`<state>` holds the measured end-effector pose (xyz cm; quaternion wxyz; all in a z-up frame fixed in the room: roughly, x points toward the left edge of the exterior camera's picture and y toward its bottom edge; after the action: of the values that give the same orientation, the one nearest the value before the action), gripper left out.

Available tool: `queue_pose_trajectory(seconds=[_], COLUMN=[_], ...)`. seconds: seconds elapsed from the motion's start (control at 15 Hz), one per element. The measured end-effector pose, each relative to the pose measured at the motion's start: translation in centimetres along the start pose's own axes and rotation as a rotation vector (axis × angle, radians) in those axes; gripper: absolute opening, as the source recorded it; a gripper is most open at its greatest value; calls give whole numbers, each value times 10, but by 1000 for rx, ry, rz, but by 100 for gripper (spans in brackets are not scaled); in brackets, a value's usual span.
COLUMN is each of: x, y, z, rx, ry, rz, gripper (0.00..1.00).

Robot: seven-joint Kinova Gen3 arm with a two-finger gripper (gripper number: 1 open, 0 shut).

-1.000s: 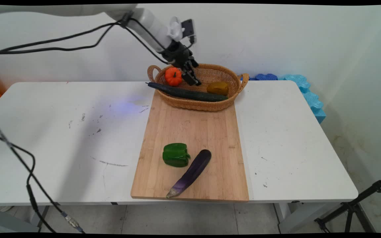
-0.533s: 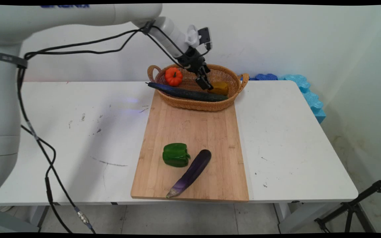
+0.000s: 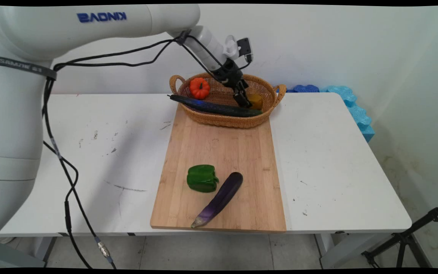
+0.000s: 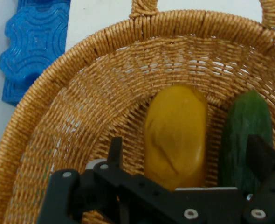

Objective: Pick up the potato from the vegetable basket, then place the picked object on the cutting board

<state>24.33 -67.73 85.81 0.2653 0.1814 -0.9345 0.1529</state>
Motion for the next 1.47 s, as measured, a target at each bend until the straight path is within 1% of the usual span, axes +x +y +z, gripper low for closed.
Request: queue_pose_trajectory(seconds=[0.47,0.53,1.0,1.47], x=[5,5,6,9], y=[-4,-5,-5,-3], z=[16,18,25,21], rx=[-4,-4,-7,1], ry=[-6,-7,-13,-5], rz=[-17,-19,-33,-45], gripper=[100,0,0,0])
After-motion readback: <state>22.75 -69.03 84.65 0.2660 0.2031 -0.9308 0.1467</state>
